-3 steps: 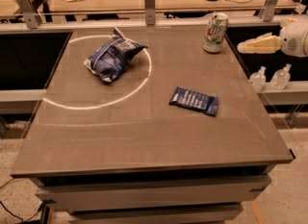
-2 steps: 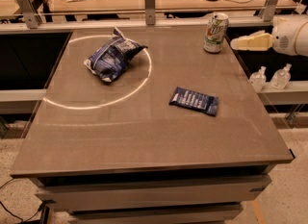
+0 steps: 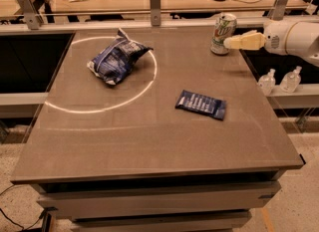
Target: Move 7up can near rxbar blueberry
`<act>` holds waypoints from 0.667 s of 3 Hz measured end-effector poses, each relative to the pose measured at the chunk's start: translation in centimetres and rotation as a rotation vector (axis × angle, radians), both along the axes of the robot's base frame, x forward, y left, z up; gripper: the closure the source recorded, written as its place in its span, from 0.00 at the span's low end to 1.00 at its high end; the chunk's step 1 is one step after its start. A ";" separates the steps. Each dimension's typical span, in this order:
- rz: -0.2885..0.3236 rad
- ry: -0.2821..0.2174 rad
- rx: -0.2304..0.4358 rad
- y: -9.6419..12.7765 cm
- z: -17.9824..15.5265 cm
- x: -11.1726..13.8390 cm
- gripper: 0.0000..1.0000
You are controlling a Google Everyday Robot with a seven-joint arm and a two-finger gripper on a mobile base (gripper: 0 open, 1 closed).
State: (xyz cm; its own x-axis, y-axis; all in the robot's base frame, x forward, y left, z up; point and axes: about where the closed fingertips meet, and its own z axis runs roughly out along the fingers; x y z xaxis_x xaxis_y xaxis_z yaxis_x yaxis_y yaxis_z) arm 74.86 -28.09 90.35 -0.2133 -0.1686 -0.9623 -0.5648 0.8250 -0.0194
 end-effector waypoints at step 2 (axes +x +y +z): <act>0.076 -0.004 0.042 2.9 -1.9 2.7 0.00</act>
Offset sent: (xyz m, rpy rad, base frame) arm 0.0393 0.0388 -0.0268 0.0574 -0.0128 0.1047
